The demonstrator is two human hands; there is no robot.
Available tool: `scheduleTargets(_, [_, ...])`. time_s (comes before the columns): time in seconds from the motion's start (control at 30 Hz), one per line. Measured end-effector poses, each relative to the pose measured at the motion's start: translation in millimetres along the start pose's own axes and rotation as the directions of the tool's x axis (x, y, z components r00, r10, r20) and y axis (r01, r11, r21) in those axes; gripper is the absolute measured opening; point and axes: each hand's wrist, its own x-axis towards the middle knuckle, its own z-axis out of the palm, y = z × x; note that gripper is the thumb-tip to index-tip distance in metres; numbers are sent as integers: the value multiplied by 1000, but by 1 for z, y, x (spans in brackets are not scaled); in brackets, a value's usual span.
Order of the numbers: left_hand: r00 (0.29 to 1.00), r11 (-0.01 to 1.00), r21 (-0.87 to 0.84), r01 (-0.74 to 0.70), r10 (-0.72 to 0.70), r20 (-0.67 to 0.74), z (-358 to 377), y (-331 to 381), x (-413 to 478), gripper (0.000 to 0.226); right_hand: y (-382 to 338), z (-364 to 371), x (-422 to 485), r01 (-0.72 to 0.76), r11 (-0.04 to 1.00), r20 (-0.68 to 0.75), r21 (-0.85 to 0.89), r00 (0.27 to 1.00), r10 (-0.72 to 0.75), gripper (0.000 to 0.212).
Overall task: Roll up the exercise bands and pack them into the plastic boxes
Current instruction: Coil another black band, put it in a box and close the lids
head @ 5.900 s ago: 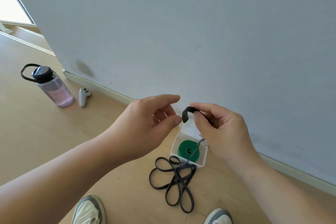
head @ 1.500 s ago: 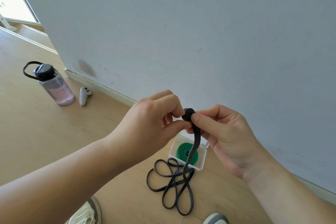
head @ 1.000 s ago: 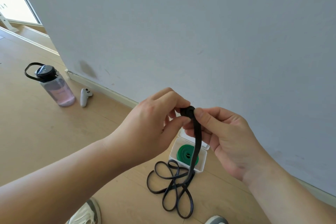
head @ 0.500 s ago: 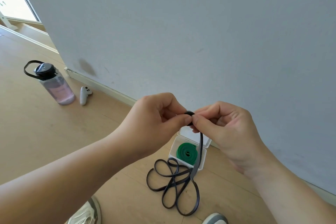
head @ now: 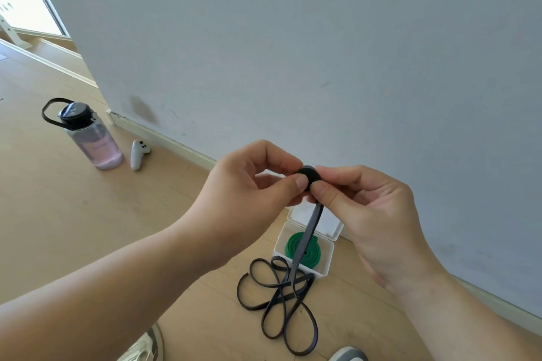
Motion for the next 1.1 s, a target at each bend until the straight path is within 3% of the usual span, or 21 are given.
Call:
scheduleTargets(0.1, [993,909,400,-121,118,30,-6,0,3,18,4,-5,0,154,948,112,-277,985,-127,27])
scheduleTargets(0.2, [976,841,501,-203,130,177,-7,1,3,34,5,-6,-3,290,845,241,-449,950,-199,29])
scheduleTargets(0.37, [956,766,591,-253,106,272,-8,3,4,31,3,-8,-1,165,903,174,-395,979,-103,33])
scheduleTargets(0.6, [958,821,536,-199,48,283,-7,-1,4,32,1,-16,6,-11,941,88,-337,995,43,27])
scheduleTargets(0.73, [988,911,391,-128,83,130,-7,-2,5,26,4,-7,-1,-59,980,32,-191,997,66,18])
scheduleTargets(0.87, [996,993,73,-87,85,31,-4,-1,4,22,0,2,-4,-85,996,-5,0,996,85,22])
scheduleTargets(0.97, [997,983,-169,-76,76,-4,0,2,2,20,-4,5,-4,-81,993,-28,85,996,83,32])
scheduleTargets(1.1, [993,990,-85,-115,113,-28,3,-3,1,25,-6,6,-7,0,1000,-48,17,999,1,17])
